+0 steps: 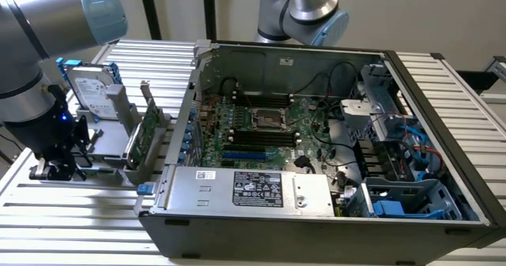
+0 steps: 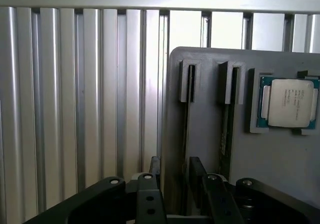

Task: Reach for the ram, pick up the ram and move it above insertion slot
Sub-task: 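Pick up the ram and move it above insertion slot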

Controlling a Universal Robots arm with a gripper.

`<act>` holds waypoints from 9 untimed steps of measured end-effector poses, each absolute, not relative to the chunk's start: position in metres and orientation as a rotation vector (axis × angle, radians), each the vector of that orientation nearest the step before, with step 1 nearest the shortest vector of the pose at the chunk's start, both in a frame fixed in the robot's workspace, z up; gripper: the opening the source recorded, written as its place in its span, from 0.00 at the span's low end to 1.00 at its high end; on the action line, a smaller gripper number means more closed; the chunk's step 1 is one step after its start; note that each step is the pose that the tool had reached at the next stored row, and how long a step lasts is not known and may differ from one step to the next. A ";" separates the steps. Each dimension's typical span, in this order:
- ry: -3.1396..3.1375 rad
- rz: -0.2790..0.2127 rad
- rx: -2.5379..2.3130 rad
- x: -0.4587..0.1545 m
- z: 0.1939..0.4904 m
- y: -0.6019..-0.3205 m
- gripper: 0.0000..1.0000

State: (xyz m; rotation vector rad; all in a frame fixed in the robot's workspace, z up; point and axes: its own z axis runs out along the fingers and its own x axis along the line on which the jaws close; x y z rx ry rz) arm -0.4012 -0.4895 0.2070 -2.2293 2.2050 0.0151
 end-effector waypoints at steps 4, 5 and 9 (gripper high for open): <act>2.206 0.016 -2.230 -0.401 0.207 -0.487 0.36; 2.206 0.016 -2.230 -0.401 0.207 -0.486 0.36; 2.208 0.022 -2.231 -0.401 0.205 -0.485 0.36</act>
